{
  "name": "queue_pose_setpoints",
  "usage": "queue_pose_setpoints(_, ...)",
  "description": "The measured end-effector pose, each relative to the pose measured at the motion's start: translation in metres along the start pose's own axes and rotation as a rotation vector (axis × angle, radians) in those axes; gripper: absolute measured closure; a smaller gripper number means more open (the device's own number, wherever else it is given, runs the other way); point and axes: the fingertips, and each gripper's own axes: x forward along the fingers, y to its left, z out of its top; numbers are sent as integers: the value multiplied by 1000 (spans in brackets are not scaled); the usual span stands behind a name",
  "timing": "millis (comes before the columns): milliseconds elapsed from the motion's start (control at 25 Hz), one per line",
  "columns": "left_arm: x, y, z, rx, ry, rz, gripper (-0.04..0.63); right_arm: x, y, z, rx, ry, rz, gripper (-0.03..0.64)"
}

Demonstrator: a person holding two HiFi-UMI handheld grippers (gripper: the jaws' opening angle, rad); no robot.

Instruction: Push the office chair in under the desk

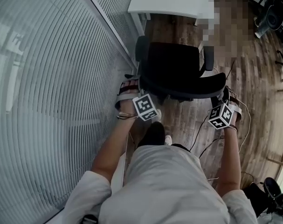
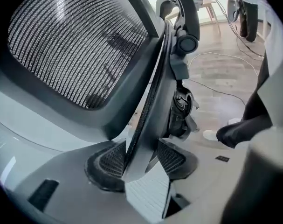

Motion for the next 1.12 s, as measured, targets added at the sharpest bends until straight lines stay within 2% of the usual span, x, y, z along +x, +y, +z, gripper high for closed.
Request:
queue_pose_setpoints(560, 84, 60, 11, 36, -61, -15, 374, 79, -49, 20, 14, 67, -12, 380)
queue_pose_setpoints(1120, 127, 115, 31, 64, -93, -12, 374, 119, -98, 32, 26, 96, -29, 380)
